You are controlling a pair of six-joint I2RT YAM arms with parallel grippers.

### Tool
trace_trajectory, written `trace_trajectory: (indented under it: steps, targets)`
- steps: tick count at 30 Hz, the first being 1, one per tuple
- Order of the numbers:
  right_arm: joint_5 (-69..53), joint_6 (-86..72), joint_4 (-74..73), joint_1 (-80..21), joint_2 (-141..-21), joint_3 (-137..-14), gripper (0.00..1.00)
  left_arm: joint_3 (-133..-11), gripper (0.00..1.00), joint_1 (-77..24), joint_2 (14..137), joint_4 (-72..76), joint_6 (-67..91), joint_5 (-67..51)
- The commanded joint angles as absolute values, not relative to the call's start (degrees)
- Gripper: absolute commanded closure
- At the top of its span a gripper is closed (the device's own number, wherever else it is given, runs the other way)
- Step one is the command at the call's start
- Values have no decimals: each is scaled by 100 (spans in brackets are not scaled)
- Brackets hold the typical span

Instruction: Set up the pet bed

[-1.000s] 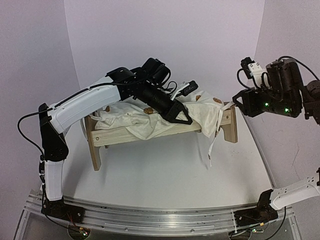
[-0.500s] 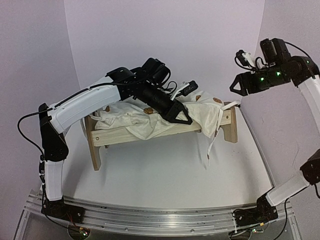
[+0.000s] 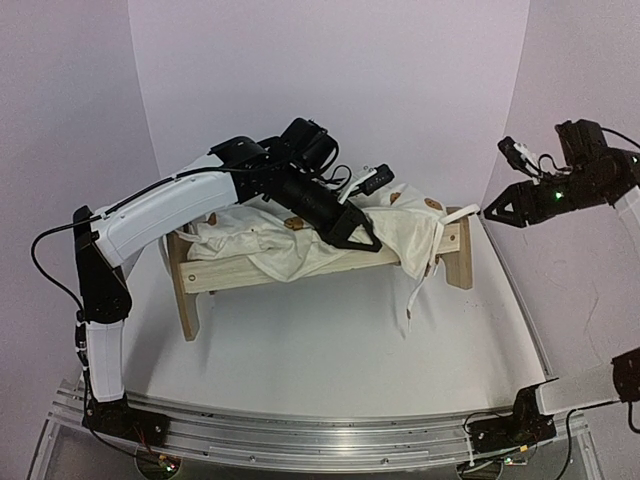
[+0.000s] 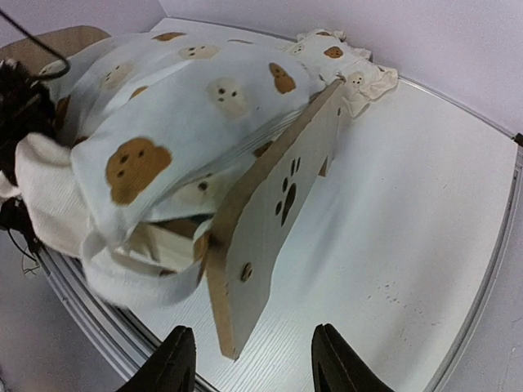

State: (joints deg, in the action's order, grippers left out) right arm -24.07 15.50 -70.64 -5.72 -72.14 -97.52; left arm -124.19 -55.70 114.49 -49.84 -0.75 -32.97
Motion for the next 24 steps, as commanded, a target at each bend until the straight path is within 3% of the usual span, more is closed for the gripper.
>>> trace_trajectory:
  steps: [1, 6, 12, 18, 24]
  targets:
    - [-3056, 1933, -6265, -579, -6483, -8924, 53, -12696, 100, -5521, 10666, -3823, -545, -3489]
    - [-3422, 1571, -4798, -583, -6031, -8059, 56, -12715, 100, -5526, 10705, -3824, -521, -3485]
    - [-3548, 1167, -4110, -586, -6014, -7853, 60, -12809, 100, -5524, 10752, -3834, -498, -3464]
    - [-3762, 962, -3964, -594, -6187, -7937, 72, -12863, 100, -5524, 10797, -3823, -457, -3467]
    - [-3957, 963, -4126, -647, -6173, -7900, 73, -12876, 100, -5528, 10790, -3823, -440, -3453]
